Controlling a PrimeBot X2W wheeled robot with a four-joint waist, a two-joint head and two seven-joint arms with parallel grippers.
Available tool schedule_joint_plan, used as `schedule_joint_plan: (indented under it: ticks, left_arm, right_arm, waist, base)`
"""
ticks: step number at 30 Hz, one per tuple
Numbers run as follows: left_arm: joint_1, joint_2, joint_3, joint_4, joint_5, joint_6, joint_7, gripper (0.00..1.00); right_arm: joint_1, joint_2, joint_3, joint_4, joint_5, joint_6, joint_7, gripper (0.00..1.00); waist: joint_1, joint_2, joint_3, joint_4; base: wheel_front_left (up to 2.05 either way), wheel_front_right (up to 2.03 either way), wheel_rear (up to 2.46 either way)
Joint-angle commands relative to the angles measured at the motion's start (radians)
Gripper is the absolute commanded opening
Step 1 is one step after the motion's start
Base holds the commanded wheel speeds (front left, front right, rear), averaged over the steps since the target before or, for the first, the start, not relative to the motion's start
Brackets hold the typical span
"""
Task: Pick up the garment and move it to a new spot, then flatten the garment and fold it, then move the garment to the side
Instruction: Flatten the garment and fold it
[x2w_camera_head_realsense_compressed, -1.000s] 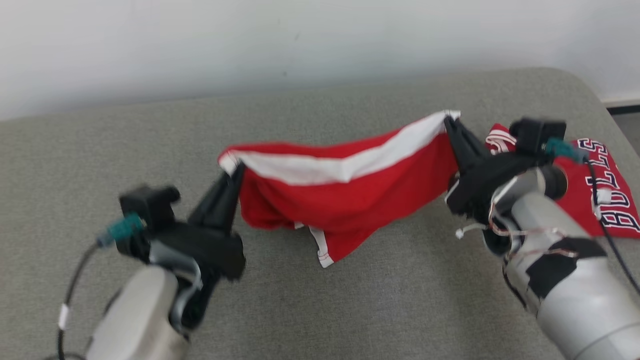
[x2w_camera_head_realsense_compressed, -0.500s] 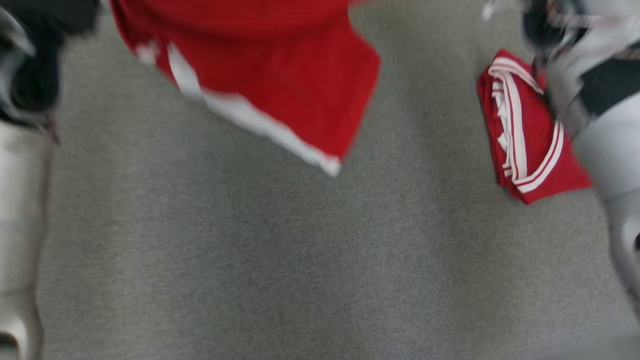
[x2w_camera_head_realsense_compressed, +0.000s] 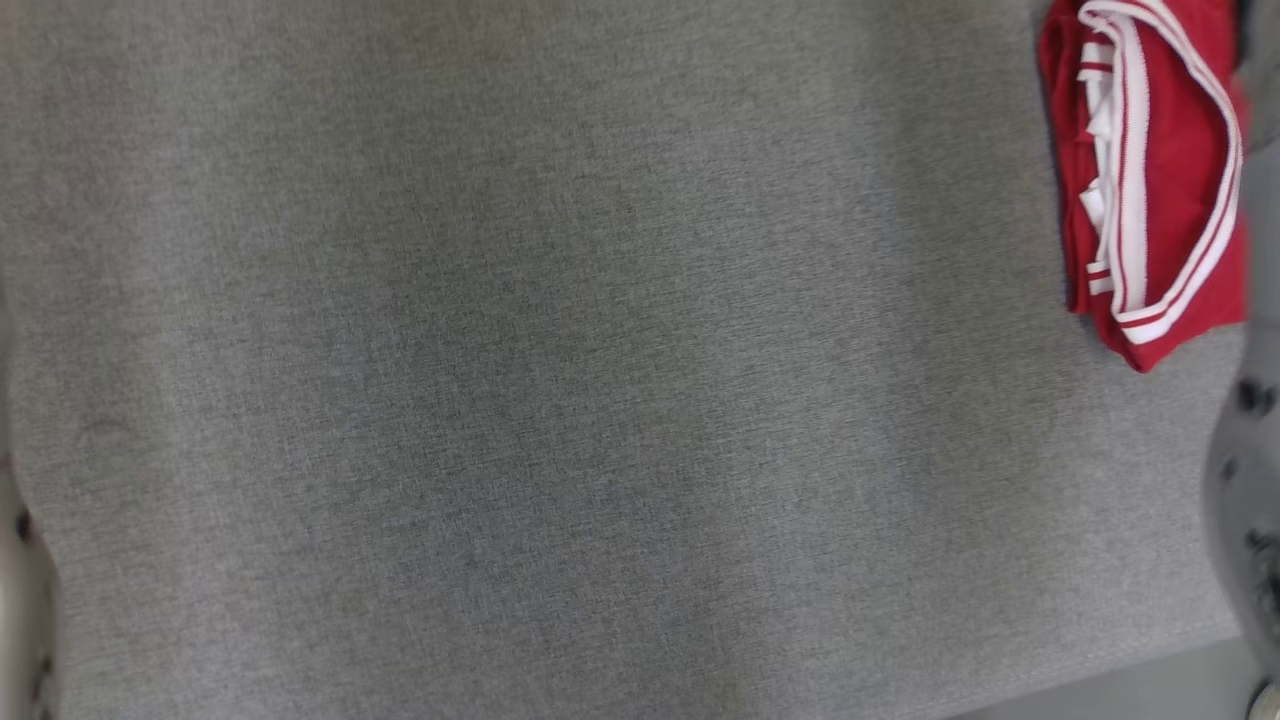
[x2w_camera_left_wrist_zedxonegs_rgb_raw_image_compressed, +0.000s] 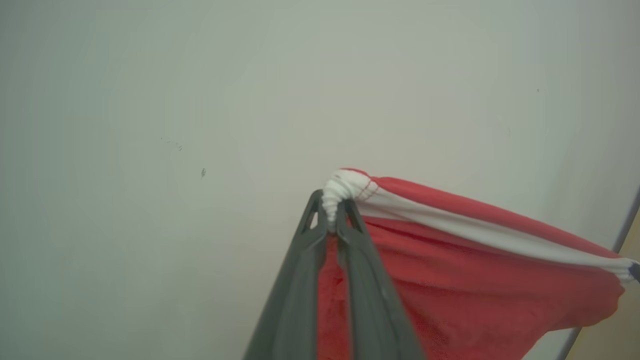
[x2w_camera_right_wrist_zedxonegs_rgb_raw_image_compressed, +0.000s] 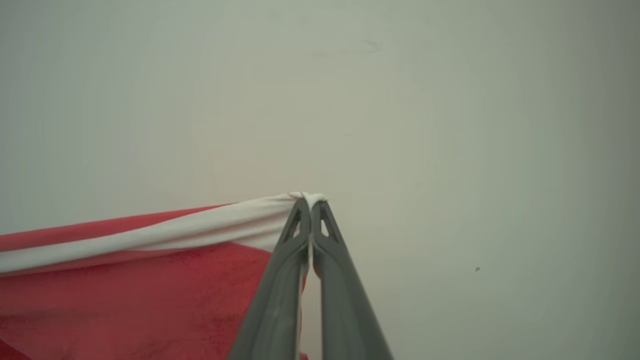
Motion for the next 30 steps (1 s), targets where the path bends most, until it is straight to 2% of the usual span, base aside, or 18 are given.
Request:
schedule_joint_plan:
  ticks: [1, 7, 12, 15, 21, 24, 27, 28, 30]
  left_arm:
    - [0.038, 0.012, 0.014, 0.014, -0.006, 0.004, -0.007, 0.0]
    - [0.197, -0.017, 0.011, 0.059, -0.014, -0.024, -0.019, 0.0]
    - [0.362, -0.065, 0.018, 0.026, -0.027, -0.035, -0.02, 0.0]
    - [0.485, -0.114, 0.036, -0.019, -0.107, -0.033, -0.02, 0.0]
    - [0.734, -0.074, -0.08, -0.054, -0.175, -0.034, -0.013, 0.0]
    - [0.844, -0.063, -0.118, -0.046, -0.201, -0.034, 0.001, 0.0]
    - [0.94, -0.048, -0.136, -0.033, -0.211, -0.033, 0.014, 0.0]
    - [1.004, -0.036, -0.149, -0.03, -0.213, -0.031, 0.028, 0.0]
    - [1.058, -0.022, -0.163, -0.038, -0.199, -0.024, 0.036, 0.0]
  right_arm:
    - [0.029, -0.008, -0.008, 0.007, -0.006, -0.005, -0.004, 0.0]
    - [0.158, 0.011, 0.067, 0.018, -0.037, -0.005, -0.004, 0.0]
    - [0.276, -0.034, 0.151, 0.0, 0.017, -0.005, -0.004, 0.0]
    - [0.379, -0.063, 0.194, -0.001, 0.084, -0.005, -0.001, 0.0]
    - [0.646, -0.138, 0.27, -0.076, 0.215, -0.004, 0.106, 0.0]
    - [0.806, -0.163, 0.254, -0.148, 0.295, -0.005, 0.155, 0.0]
    - [0.952, -0.192, 0.223, -0.22, 0.32, -0.005, 0.212, 0.0]
    - [1.046, -0.2, 0.199, -0.269, 0.333, -0.005, 0.262, 0.0]
    - [1.131, -0.209, 0.187, -0.324, 0.321, -0.005, 0.322, 0.0]
  waist:
    - [-0.0004, -0.0002, 0.019, 0.009]
    - [-0.0004, -0.0002, 0.016, 0.02]
    - [-0.0004, -0.0002, -0.036, 0.037]
    - [-0.0004, -0.0002, -0.098, 0.042]
    - [-0.0004, -0.0002, -0.236, 0.046]
    - [-0.0004, -0.0002, -0.3, 0.049]
    - [-0.0004, -0.0002, -0.356, 0.045]
    - [-0.0004, -0.0002, -0.393, 0.041]
    - [-0.0004, -0.0002, -0.427, 0.037]
  base:
    - [0.0, 0.0, 0.0]
    - [0.0, 0.0, 0.0]
    - [0.0, 0.0, 0.0]
    - [0.0, 0.0, 0.0]
    - [0.0, 0.0, 0.0]
    - [0.0, 0.0, 0.0]
    - [0.0, 0.0, 0.0]
    - [0.0, 0.0, 0.0]
    - [0.0, 0.0, 0.0]
